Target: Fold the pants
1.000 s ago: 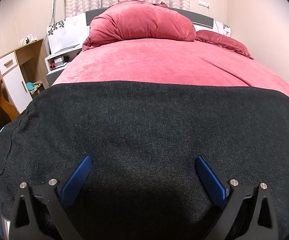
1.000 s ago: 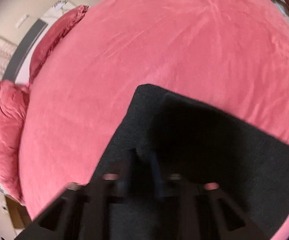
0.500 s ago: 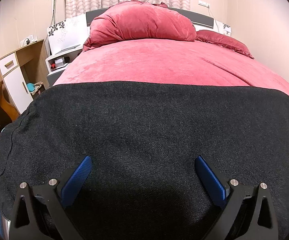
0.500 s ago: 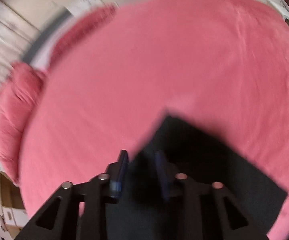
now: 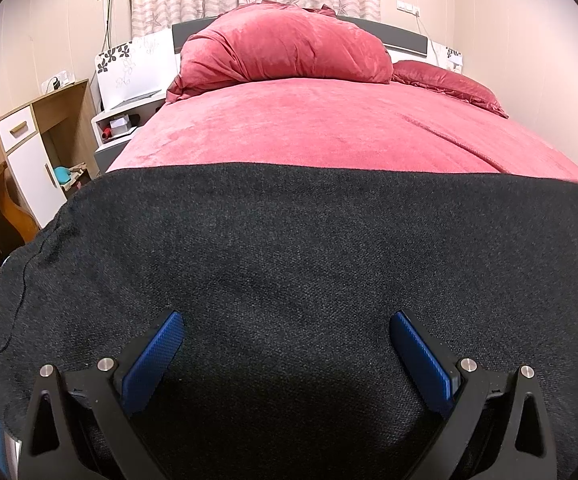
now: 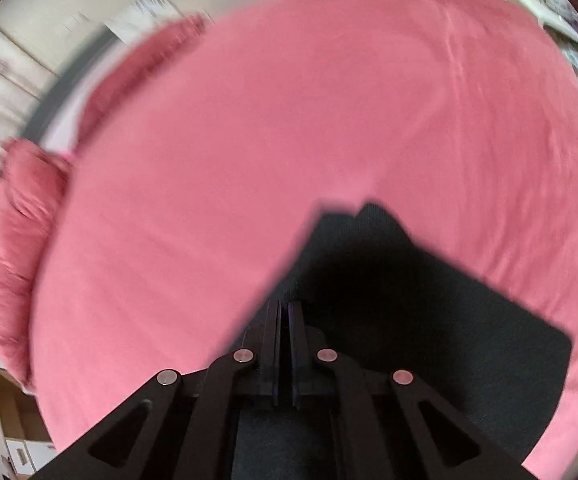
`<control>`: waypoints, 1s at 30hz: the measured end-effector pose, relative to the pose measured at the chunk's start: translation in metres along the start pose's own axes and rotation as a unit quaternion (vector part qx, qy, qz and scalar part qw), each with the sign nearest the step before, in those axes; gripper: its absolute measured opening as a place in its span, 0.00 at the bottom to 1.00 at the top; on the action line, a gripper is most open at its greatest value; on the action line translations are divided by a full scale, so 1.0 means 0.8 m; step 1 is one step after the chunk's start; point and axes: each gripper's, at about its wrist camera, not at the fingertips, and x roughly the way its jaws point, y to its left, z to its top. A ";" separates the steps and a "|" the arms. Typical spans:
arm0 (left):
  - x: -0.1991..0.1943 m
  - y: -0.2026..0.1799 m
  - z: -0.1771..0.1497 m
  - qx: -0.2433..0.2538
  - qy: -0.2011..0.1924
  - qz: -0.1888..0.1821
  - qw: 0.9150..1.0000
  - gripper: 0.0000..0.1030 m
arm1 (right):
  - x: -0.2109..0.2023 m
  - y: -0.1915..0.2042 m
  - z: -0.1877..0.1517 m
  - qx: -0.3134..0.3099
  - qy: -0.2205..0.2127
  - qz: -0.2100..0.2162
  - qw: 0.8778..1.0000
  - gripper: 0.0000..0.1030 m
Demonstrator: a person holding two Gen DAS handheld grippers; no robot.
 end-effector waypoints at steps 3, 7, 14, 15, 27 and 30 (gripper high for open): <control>0.000 0.000 0.000 0.001 0.000 0.001 1.000 1.00 | 0.003 0.005 0.006 0.016 -0.014 0.040 0.999 0.03; 0.000 0.001 0.000 0.001 0.000 0.000 1.000 1.00 | 0.042 -0.011 -0.004 -0.004 0.011 0.045 0.999 0.10; 0.001 0.001 0.000 0.000 0.001 -0.001 1.000 1.00 | -0.070 -0.107 -0.013 -0.009 -0.083 0.001 0.997 0.40; 0.001 0.001 0.000 0.000 0.001 -0.001 1.000 1.00 | -0.083 -0.117 -0.015 -0.007 -0.095 0.006 0.995 0.40; -0.019 -0.021 -0.002 0.026 -0.002 0.036 0.999 1.00 | -0.100 -0.211 -0.106 0.080 -0.053 0.152 0.984 0.42; -0.035 -0.028 -0.009 0.024 0.002 0.008 1.000 1.00 | -0.082 -0.207 -0.105 0.110 -0.045 0.174 0.978 0.42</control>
